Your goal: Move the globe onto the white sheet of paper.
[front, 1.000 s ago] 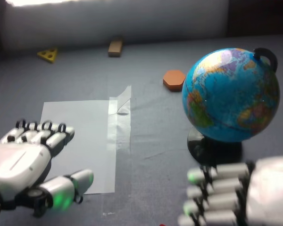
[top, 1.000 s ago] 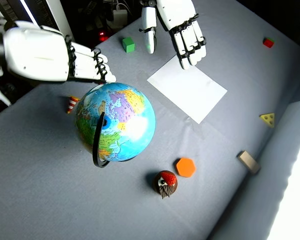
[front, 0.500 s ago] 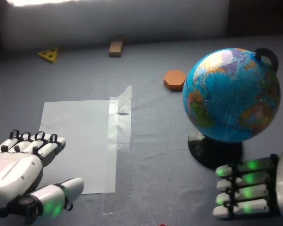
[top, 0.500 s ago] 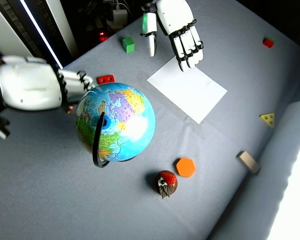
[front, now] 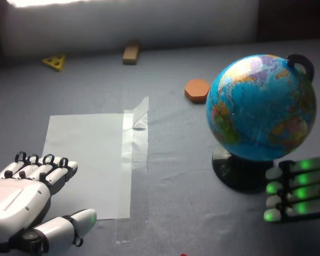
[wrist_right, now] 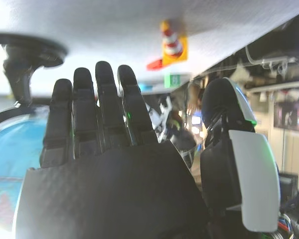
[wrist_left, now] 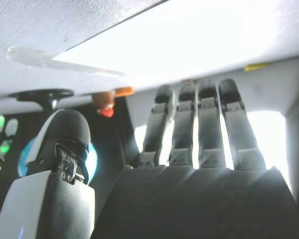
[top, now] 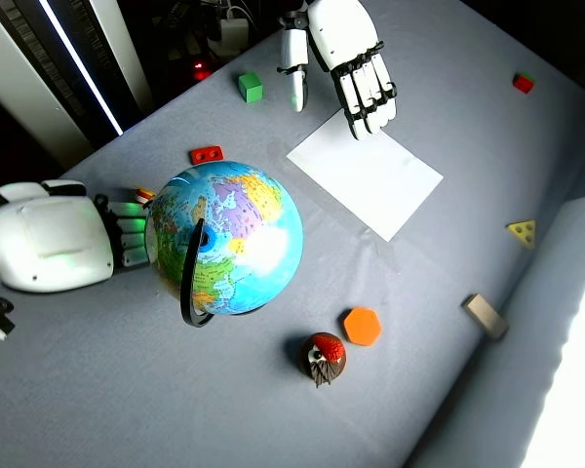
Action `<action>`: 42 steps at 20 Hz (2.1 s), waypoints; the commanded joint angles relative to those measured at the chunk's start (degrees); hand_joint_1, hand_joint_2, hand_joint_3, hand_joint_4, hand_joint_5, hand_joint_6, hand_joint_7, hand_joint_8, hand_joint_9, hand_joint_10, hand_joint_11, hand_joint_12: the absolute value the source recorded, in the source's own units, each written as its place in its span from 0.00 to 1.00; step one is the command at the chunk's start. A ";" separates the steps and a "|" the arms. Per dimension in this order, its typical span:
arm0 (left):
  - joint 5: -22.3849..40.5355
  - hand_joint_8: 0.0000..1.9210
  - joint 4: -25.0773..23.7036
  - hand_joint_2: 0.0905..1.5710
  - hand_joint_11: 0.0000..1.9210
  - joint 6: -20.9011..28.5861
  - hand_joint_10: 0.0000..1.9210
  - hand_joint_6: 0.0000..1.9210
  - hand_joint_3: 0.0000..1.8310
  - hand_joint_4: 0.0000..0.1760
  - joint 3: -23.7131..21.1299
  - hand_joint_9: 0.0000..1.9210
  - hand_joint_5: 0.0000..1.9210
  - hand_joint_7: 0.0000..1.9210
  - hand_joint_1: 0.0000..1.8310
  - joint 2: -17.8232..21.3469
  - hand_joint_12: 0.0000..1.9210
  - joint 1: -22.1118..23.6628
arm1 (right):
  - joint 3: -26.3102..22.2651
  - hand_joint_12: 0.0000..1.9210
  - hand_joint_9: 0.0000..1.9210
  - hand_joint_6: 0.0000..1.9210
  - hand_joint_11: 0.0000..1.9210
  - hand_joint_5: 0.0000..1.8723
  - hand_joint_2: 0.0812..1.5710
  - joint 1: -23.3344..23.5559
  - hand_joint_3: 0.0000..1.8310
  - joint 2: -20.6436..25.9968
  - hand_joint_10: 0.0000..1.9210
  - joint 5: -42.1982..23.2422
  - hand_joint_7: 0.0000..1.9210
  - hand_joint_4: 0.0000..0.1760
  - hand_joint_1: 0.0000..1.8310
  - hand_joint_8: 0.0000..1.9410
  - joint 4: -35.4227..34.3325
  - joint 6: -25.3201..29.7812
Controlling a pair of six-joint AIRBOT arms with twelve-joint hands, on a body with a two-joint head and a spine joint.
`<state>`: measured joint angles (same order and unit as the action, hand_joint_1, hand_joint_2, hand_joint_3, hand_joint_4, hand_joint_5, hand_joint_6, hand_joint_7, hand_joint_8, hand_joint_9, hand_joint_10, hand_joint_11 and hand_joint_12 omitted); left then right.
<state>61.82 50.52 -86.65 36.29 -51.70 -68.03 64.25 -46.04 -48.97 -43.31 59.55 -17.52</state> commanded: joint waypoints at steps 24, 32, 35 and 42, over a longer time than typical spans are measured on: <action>3.68 0.00 -3.17 0.77 0.00 1.17 0.00 0.00 0.00 0.10 2.90 0.06 0.06 0.05 0.00 -3.58 0.12 1.85 | 21.57 0.08 0.09 0.00 0.00 0.12 0.73 7.04 0.00 -12.19 0.00 -9.08 0.12 0.00 0.00 0.00 0.83 0.99; 3.58 0.00 -3.09 0.77 0.00 1.17 0.00 0.00 0.00 0.10 3.07 0.06 0.06 0.05 0.00 -3.10 0.12 1.57 | 20.81 0.10 0.09 0.00 0.00 0.12 0.73 6.59 0.00 -14.66 0.00 -6.30 0.12 0.00 0.00 0.00 1.48 -0.10; 3.57 0.00 -3.16 0.77 0.00 1.18 0.00 0.00 0.00 0.10 2.88 0.06 0.06 0.05 0.00 -2.94 0.12 1.45 | 19.70 0.10 0.09 0.00 0.00 0.11 0.73 7.54 0.00 -15.71 0.00 -4.55 0.12 0.00 0.00 0.00 2.23 -0.28; 3.11 0.00 -3.40 0.77 0.00 1.73 0.00 0.00 0.00 0.10 2.43 0.06 0.06 0.05 0.00 -3.13 0.12 0.78 | 16.25 0.08 0.09 0.00 0.00 0.11 0.73 9.68 0.00 -17.47 0.00 1.07 0.12 0.00 0.00 0.00 4.29 0.68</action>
<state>59.51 49.71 -85.30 38.74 -54.83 -67.48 80.64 -36.29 -65.89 -40.51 64.14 -17.12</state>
